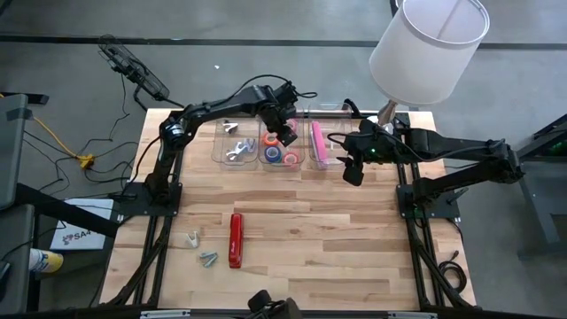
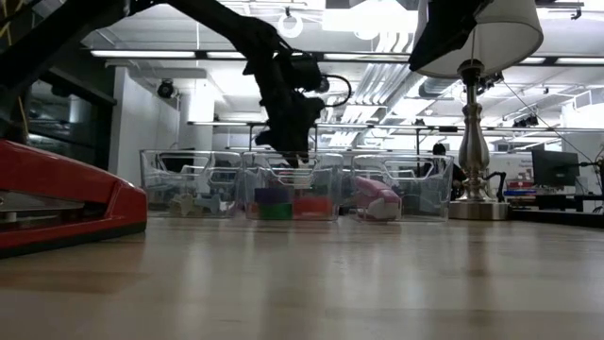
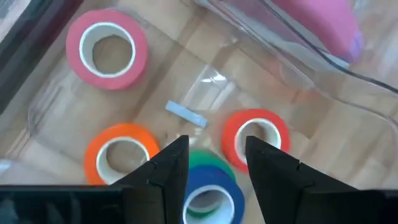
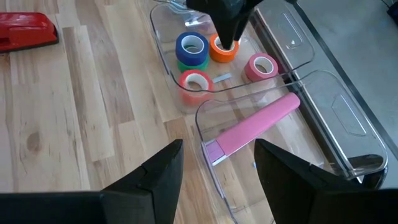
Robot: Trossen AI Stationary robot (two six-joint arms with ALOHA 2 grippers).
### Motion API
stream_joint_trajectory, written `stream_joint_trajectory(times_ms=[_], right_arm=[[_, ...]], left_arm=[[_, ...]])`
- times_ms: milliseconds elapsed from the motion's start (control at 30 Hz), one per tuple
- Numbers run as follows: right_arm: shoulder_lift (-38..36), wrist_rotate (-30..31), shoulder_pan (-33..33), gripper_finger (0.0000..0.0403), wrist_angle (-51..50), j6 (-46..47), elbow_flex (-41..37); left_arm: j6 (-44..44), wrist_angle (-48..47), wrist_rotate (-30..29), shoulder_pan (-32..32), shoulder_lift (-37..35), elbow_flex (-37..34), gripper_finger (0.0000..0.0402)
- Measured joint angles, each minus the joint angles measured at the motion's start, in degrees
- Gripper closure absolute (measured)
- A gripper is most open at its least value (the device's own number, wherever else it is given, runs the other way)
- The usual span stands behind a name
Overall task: Pick and place Stapler, Stapler remover, tape
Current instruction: Put the gray staple remover into the left transparent bin
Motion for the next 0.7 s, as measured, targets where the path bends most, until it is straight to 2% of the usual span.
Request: stream_joint_trajectory(times_ms=[400, 700], right_arm=[[0.00, -0.06, 0.00, 0.0214, -1.49, -0.01, 0.00], [0.00, -0.09, 0.02, 0.0214, -2.67, -0.15, 0.00]], left_arm=[[0.03, -22.38, -4.58, 0.00, -0.07, 12.03, 0.0245], [-3.03, -33.34, -7.76, -0.79, -2.53, 12.94, 0.0245]])
